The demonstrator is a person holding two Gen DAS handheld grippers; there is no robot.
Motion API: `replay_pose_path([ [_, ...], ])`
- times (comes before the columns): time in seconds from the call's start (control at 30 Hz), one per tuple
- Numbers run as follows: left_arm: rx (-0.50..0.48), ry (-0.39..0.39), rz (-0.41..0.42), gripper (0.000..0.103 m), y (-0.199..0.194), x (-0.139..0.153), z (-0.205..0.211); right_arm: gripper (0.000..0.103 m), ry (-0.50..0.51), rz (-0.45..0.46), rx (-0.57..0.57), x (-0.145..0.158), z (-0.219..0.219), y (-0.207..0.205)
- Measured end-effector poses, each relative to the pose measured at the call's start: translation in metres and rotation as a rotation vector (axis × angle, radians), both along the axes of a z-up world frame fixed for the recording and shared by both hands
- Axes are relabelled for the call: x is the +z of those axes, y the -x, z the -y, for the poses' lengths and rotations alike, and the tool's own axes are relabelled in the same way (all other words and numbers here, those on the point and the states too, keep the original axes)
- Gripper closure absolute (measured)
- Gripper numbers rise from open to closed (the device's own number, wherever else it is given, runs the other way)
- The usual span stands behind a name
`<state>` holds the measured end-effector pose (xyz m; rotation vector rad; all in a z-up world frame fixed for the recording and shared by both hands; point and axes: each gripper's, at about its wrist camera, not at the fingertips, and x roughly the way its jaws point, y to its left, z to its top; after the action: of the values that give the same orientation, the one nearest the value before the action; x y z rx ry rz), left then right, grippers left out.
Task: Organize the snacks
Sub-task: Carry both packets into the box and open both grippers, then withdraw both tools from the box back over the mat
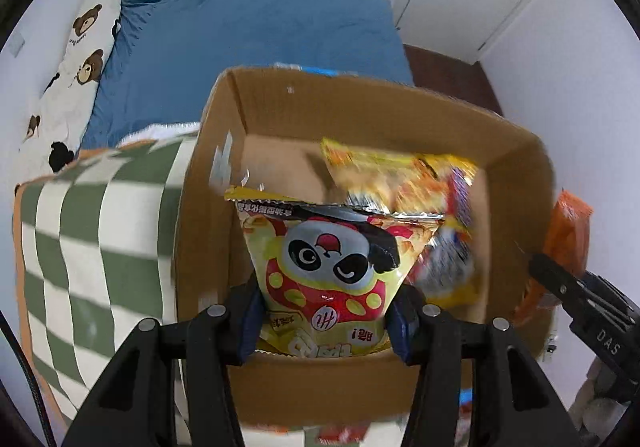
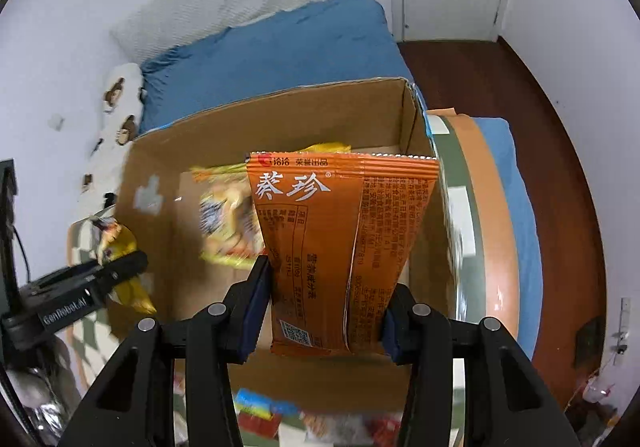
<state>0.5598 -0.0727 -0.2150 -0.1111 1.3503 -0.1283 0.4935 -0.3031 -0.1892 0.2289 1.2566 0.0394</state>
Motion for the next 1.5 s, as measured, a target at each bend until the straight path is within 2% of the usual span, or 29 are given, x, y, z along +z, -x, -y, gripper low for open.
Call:
replay_pose_path([
  [0.23, -0.01, -0.035, -0.065, 0.052, -0.05, -0.032, 0.004, 0.053, 0.044, -0.07, -0.008, -0.039, 0.003, -0.056],
  [0.3, 0.002, -0.039, -0.083, 0.05, -0.06, -0.038, 0.003, 0.051, 0.057, -0.078, -0.005, -0.041, 0.003, -0.056],
  [0.33, 0.01, -0.04, -0.089, 0.046, -0.065, -0.041, 0.002, 0.042, 0.06, -0.093, -0.004, -0.046, 0.003, -0.06],
  [0.37, 0.021, -0.043, -0.09, 0.032, -0.068, -0.044, 0.0, 0.032, 0.058, -0.117, -0.004, -0.053, 0.004, -0.065],
  [0.4, 0.024, -0.042, -0.087, 0.019, -0.071, -0.045, 0.0, 0.012, 0.061, -0.13, -0.007, -0.056, 0.004, -0.068],
  [0.43, 0.026, -0.032, -0.073, 0.017, -0.071, -0.044, -0.001, 0.008, 0.065, -0.127, -0.009, -0.059, 0.005, -0.07],
  [0.7, 0.012, -0.02, -0.052, 0.016, -0.057, -0.047, -0.001, 0.008, 0.08, -0.126, 0.0, -0.063, 0.005, -0.072],
  [1.0, 0.026, -0.061, 0.057, 0.016, -0.01, -0.03, -0.005, 0.008, 0.107, -0.055, 0.001, -0.046, -0.006, -0.04],
  [1.17, 0.01, -0.103, 0.142, 0.016, 0.022, -0.009, -0.008, 0.008, 0.101, -0.006, 0.006, -0.035, -0.016, -0.011],
  [1.5, -0.015, -0.104, 0.309, 0.016, 0.095, 0.045, -0.007, 0.008, 0.102, 0.143, 0.002, 0.015, -0.032, 0.059],
])
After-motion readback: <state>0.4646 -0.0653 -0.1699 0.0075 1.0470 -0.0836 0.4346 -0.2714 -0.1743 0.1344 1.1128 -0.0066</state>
